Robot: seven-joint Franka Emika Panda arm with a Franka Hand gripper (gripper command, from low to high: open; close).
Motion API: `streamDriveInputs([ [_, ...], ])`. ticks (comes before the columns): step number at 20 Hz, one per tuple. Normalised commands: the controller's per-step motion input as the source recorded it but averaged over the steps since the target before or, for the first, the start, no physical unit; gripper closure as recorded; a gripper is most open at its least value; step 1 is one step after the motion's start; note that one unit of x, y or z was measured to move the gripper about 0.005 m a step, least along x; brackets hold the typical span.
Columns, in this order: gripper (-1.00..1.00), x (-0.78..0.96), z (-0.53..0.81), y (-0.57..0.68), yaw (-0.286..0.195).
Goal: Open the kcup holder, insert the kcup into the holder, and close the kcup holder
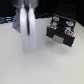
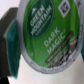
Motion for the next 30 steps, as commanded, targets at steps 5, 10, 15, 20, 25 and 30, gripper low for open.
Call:
streamDriveInputs([
  [5, 1.0, 0.04, 0.64, 0.62, 0.022],
  [10, 1.0, 0.04, 0.52, 0.64, 0.016],
  [15, 1.0, 0.01, 0.42, 0.65, 0.015],
  [20, 1.0, 0.06, 0.3, 0.66, 0.008],
  [25, 1.0, 0.1, 0.2, 0.65, 0.02],
  [30, 1.0, 0.08, 0.05, 0.64, 0.036],
])
